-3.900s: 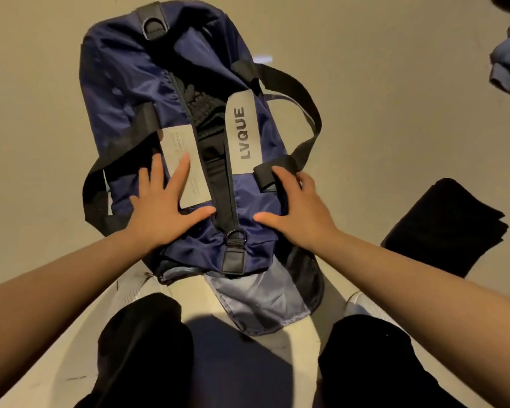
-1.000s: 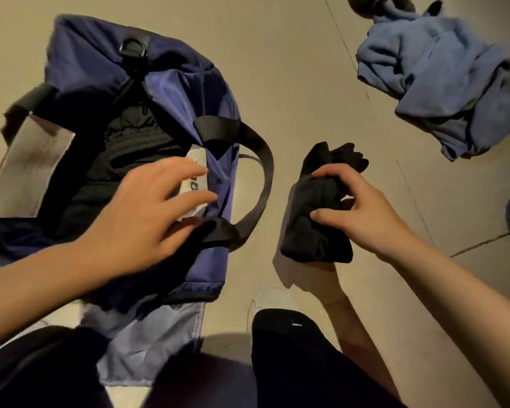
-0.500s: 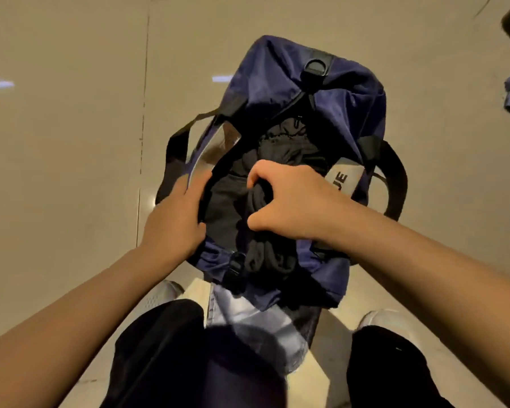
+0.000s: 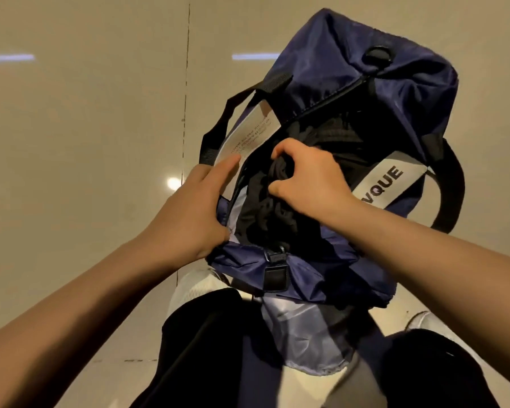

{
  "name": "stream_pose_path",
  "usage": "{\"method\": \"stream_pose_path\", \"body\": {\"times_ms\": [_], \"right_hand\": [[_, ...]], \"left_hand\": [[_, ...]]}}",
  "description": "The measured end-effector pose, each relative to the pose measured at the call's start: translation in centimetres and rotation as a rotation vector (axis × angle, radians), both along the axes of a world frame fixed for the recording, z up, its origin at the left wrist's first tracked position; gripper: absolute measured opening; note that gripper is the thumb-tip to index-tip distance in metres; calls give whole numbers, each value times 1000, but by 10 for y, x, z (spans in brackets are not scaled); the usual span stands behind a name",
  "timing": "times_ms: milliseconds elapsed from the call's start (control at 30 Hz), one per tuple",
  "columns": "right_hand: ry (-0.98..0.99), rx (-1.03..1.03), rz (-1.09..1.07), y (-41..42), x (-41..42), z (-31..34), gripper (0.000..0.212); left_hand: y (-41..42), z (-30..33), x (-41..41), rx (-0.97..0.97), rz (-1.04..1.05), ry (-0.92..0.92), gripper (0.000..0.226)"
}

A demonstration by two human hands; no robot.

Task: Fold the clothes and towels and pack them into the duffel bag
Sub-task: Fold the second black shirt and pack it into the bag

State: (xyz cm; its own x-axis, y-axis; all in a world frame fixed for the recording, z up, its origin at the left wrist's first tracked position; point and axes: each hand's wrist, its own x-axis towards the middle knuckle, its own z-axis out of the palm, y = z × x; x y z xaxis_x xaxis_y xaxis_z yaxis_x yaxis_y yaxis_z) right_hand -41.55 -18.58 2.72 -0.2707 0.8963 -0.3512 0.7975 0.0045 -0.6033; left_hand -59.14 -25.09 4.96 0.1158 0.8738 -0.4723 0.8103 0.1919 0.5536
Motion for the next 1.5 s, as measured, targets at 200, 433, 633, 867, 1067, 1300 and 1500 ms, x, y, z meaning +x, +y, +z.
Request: {"method": "stream_pose_path", "body": {"times_ms": [200, 433, 633, 867, 1067, 1300, 1500], "right_hand": [[-18, -224, 166, -7, -19, -17, 40], [248, -376, 118, -31, -10, -27, 72], [198, -324, 72, -46, -8, -13, 101], [306, -349, -184, -47, 10, -6, 82], [299, -288, -648, -91, 95, 8, 71], [-74, 230, -166, -84, 102, 40, 54], [-307, 136, 457, -21, -2, -25, 75]], "left_hand": [[-1, 8, 0, -22, 50, -140, 110], [-3, -5, -17, -46, 156, -121, 114], [-7, -12, -16, -32, 106, -81, 113], [-13, -15, -12, -25, 78, -64, 113], [-13, -16, -7, 2, 104, -104, 112], [-13, -16, -2, 26, 120, -95, 117], [-11, -12, -1, 21, 127, -98, 116]]}}
